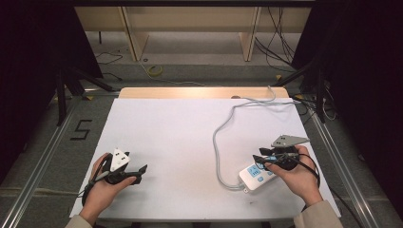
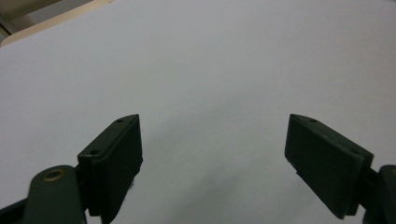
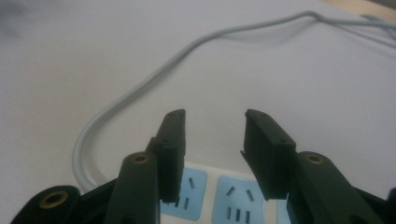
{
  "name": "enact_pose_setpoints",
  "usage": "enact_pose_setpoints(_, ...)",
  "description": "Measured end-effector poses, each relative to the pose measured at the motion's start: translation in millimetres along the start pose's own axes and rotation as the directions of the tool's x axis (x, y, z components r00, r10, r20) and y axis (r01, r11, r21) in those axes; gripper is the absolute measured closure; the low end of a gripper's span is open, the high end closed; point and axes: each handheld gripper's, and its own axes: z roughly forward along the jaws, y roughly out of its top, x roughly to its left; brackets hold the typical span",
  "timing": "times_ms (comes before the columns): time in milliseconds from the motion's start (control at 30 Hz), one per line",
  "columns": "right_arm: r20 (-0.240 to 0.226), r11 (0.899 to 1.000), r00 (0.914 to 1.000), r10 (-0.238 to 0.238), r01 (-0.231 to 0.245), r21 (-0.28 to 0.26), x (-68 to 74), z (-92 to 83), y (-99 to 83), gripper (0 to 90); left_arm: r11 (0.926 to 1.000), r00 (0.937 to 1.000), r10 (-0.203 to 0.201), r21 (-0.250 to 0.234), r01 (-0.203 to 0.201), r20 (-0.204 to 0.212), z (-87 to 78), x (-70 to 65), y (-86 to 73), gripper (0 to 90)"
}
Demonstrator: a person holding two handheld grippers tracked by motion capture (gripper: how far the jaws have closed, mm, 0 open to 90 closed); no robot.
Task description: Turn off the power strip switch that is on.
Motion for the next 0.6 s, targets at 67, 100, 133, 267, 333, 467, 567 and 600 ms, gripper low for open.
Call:
enact_pose_setpoints(67, -0.005, 1.000, 1.0000, -0.003, 0.003, -0.018, -0.3, -0.3, -1.8, 55.3, 1.0000, 1.0000, 0.001, 0.000, -0.001, -0.002, 0.0, -0.5, 0.0, 18.9)
enact_pose_setpoints(100, -0.002, 1.000, 1.0000, -0.004, 0.004, -0.024, -0.5, -0.1, -3.1, 53.6, 1.0000, 1.0000, 0.002, 0.000, -0.002, -0.001, 0.0, -0.7, 0.1, 18.9)
enact_pose_setpoints(133, 0.003, 1.000, 1.0000, -0.008, 0.008, -0.030, -0.8, 0.3, -4.5, 52.7, 1.0000, 1.0000, 0.001, 0.000, -0.001, -0.001, -0.1, -0.9, 0.1, 18.9)
enact_pose_setpoints(267, 0.009, 0.998, 0.9999, -0.011, 0.011, -0.069, -2.0, 0.2, -10.1, 50.3, 1.0000, 1.0000, -0.001, -0.001, 0.001, 0.002, -0.4, -1.1, 0.1, 18.8)
enact_pose_setpoints(333, 0.003, 0.996, 1.0000, -0.004, 0.004, -0.091, -2.7, -0.1, -11.8, 48.5, 1.0000, 1.0000, -0.002, -0.005, 0.002, 0.003, -0.4, -1.6, 0.1, 18.8)
enact_pose_setpoints(467, 0.005, 0.991, 1.0000, -0.008, 0.008, -0.135, -1.9, -0.1, -15.7, 46.1, 1.0000, 1.0000, 0.006, -0.002, -0.006, 0.007, -0.9, -2.4, 0.3, 18.8)
enact_pose_setpoints(567, -0.003, 0.987, 0.9999, -0.013, 0.012, -0.161, -0.4, -0.2, -19.4, 43.2, 1.0000, 0.9999, 0.005, -0.003, -0.005, 0.012, -0.8, -3.0, 0.3, 18.7)
enact_pose_setpoints(600, -0.005, 0.985, 0.9999, -0.014, 0.013, -0.170, 0.3, -0.3, -20.9, 42.8, 1.0000, 0.9999, 0.005, -0.003, -0.005, 0.013, -0.8, -3.2, 0.2, 18.8)
